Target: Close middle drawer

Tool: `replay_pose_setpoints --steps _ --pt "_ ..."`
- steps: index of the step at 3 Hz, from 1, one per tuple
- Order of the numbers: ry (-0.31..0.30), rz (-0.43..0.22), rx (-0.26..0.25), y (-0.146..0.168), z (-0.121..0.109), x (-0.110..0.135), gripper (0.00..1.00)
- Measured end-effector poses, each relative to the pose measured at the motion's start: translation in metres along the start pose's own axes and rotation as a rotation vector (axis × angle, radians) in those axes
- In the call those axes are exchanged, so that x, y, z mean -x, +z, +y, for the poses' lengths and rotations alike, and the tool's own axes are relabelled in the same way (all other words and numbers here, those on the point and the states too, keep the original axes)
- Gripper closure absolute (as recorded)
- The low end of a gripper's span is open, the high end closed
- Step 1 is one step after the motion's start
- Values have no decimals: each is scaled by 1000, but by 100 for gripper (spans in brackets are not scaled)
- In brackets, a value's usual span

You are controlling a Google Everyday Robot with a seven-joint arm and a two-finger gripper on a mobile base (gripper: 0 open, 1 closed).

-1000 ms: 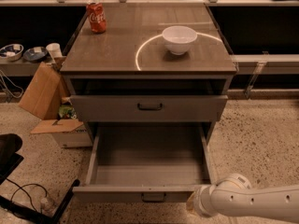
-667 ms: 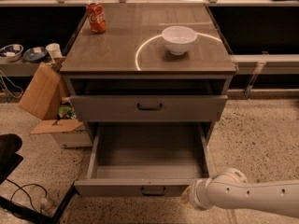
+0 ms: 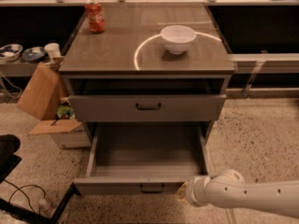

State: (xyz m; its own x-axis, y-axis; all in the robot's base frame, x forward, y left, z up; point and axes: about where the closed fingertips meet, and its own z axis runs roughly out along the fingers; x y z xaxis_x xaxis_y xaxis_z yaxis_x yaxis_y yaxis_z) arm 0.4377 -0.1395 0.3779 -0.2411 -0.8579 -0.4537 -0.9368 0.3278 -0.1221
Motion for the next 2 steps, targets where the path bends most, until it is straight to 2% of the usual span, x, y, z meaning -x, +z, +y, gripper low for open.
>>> replay_pose_setpoints --steps 1,2 --pt "1 -27 -34 6 -17 3 100" --pt "6 -25 -60 7 -46 4 100"
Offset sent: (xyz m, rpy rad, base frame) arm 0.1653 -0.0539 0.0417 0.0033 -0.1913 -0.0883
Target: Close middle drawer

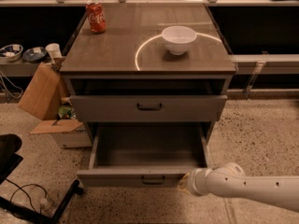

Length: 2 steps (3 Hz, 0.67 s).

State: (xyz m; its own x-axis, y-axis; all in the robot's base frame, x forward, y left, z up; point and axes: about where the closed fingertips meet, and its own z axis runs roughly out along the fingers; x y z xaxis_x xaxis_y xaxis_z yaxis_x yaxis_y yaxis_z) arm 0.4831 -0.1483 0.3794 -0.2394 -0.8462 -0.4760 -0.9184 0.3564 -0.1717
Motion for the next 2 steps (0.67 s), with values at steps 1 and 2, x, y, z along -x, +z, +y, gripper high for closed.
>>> replay_pose_setpoints --steps 1,2 --pt "0 -2 -8 -1 -4 1 100" --pt "7 -7 -32 -1 -42 9 100"
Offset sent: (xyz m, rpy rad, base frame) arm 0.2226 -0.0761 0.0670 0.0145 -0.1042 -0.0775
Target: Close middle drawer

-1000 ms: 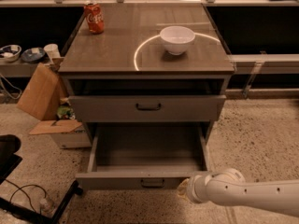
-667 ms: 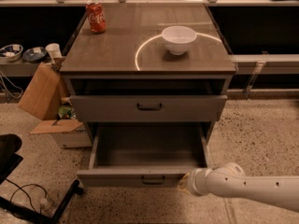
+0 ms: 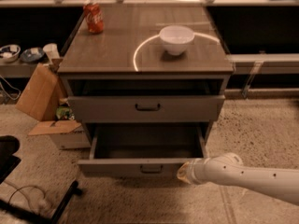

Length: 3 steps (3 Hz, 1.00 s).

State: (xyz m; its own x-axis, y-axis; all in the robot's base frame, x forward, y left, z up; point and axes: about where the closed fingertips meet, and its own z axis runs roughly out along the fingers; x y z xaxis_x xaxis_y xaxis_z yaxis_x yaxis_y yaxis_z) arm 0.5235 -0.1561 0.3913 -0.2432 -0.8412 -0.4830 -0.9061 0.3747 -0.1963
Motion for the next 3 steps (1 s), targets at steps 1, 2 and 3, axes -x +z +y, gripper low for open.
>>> replay_pose_setpoints --steps 1,2,3 --pt "0 0 0 0 1 0 100" --pt "11 -6 -17 -1 -29 2 100" --pt "15 -9 -23 -3 -39 2 100"
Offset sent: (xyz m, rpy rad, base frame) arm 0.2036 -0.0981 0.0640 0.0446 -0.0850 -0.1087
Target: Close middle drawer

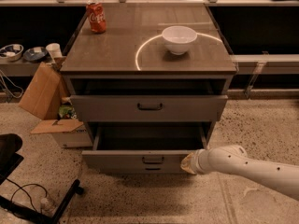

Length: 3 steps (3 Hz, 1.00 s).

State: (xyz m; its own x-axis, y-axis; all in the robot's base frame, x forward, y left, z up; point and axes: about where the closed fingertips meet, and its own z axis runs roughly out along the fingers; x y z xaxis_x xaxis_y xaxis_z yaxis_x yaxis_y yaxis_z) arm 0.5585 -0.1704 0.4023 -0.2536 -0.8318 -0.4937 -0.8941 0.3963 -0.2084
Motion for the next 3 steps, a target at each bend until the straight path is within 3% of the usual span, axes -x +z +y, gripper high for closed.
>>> replay_pose_setpoints --steps 1,2,3 --pt "9 -6 -11 0 -27 1 100" --pt "9 -6 -11 0 -26 1 100" --pt "14 -12 -17 1 -46 1 100"
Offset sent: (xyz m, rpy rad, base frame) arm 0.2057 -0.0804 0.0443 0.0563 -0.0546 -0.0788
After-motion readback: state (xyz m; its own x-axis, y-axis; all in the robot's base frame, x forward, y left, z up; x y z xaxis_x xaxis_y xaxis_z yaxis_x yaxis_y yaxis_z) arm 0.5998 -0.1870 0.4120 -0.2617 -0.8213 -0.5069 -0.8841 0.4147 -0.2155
